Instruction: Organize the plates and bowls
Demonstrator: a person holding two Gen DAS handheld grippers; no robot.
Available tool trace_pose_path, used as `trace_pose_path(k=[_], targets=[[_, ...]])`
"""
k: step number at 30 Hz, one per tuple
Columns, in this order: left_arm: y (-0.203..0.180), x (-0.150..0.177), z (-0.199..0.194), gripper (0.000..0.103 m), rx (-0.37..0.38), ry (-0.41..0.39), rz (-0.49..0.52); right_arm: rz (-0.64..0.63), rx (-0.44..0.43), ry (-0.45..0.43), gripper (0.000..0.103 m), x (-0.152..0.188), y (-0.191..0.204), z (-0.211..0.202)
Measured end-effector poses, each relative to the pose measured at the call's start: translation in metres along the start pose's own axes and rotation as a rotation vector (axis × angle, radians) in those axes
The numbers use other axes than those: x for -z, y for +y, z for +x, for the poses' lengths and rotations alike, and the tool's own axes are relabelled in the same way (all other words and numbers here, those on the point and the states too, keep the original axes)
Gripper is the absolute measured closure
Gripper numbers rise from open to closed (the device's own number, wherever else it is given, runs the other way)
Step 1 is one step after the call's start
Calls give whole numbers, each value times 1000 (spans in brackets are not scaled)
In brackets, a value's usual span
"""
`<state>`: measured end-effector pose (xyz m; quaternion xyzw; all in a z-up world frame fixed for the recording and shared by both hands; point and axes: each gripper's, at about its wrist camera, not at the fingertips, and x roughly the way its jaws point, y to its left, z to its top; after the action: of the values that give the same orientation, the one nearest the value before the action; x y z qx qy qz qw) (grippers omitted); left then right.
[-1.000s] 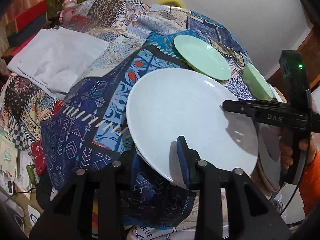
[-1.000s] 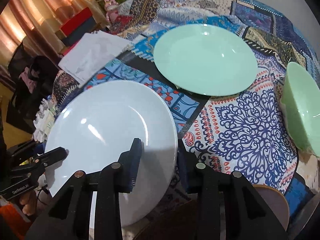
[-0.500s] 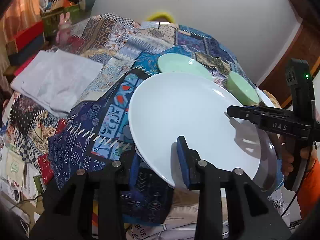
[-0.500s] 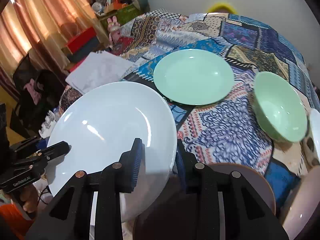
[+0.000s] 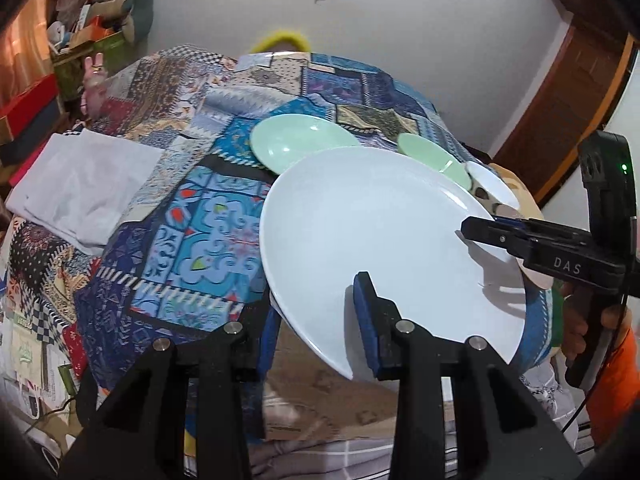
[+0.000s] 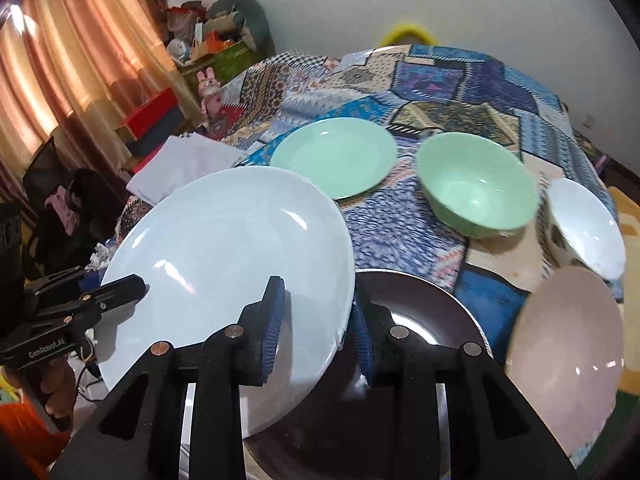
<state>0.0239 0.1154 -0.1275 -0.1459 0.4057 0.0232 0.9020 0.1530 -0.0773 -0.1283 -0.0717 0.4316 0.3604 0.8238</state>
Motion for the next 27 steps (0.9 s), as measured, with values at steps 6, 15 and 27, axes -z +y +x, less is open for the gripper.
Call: trace_pose_path(k=[6, 15, 27], targets=[[-29, 0, 8, 68, 13, 19, 49, 38, 15, -17, 73, 18, -19, -15], [-57, 4, 30, 68, 41, 80, 93, 103, 29, -13, 73, 46, -45, -27], [-76, 17, 60, 68, 40, 162, 129, 194, 11, 14, 73, 79, -72, -24]])
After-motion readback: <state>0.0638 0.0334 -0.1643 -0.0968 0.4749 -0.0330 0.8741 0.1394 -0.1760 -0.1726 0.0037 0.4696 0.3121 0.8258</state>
